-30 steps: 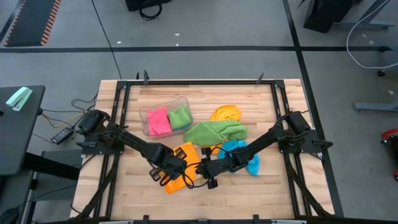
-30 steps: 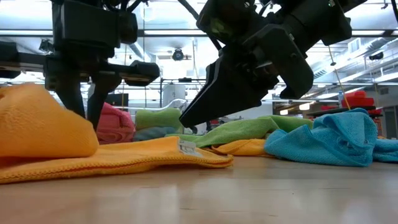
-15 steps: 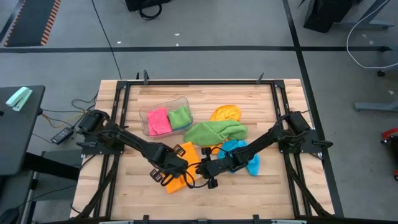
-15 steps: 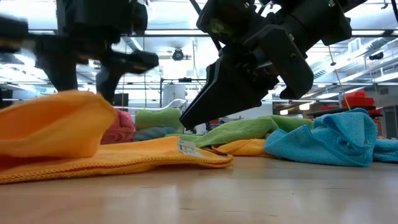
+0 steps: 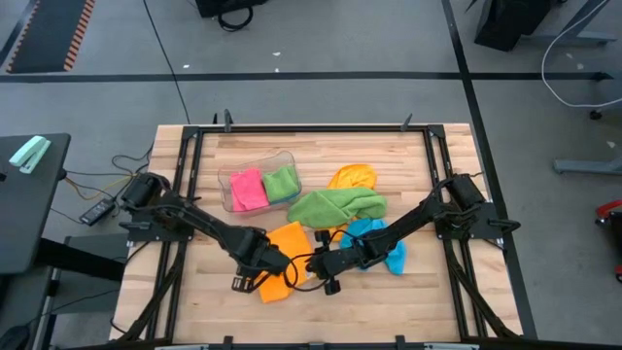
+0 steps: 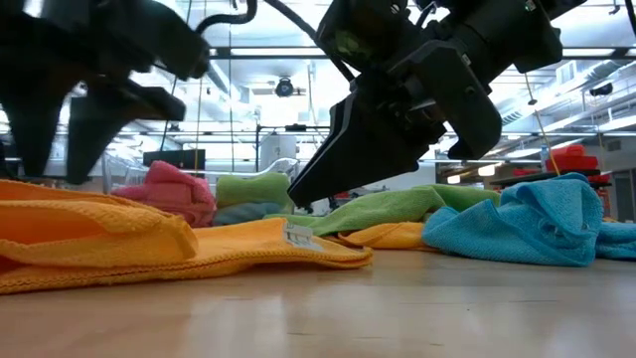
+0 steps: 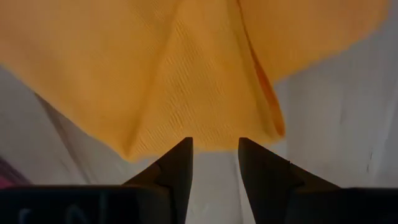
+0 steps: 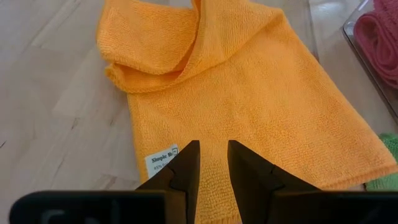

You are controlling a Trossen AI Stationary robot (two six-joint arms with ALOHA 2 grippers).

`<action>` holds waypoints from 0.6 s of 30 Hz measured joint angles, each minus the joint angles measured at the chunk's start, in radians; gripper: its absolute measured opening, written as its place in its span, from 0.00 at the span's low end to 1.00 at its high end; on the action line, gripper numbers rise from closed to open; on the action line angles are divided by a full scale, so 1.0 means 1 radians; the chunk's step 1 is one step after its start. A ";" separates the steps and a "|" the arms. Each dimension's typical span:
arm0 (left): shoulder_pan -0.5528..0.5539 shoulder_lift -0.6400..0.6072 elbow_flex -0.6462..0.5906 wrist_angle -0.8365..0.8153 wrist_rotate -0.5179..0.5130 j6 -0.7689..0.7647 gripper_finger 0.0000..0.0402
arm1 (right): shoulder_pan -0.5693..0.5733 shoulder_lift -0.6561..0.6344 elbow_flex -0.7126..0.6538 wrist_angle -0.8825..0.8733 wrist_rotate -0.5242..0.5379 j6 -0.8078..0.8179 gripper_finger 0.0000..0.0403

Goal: Fold microfiber towels
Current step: Fold the bottom yellow microfiber towel

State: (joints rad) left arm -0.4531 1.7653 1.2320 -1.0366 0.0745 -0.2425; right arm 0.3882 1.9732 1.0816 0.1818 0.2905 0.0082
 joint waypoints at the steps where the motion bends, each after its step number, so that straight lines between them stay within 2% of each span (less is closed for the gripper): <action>1: -0.015 0.000 0.000 -0.011 -0.002 0.000 0.35 | 0.000 0.000 0.000 0.000 0.000 0.000 0.23; 4: -0.068 0.000 0.000 -0.014 -0.039 0.000 0.36 | 0.000 0.000 0.000 0.000 0.000 0.000 0.23; 11: -0.184 0.000 0.000 -0.008 -0.226 -0.009 0.44 | 0.000 0.000 0.000 0.000 0.000 0.000 0.23; 18: -0.258 0.000 -0.014 0.073 -0.273 -0.040 0.52 | 0.000 0.000 0.000 0.000 0.000 0.000 0.23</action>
State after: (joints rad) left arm -0.7107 1.7653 1.2182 -0.9633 -0.1983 -0.2824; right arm 0.3882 1.9732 1.0817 0.1822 0.2905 0.0078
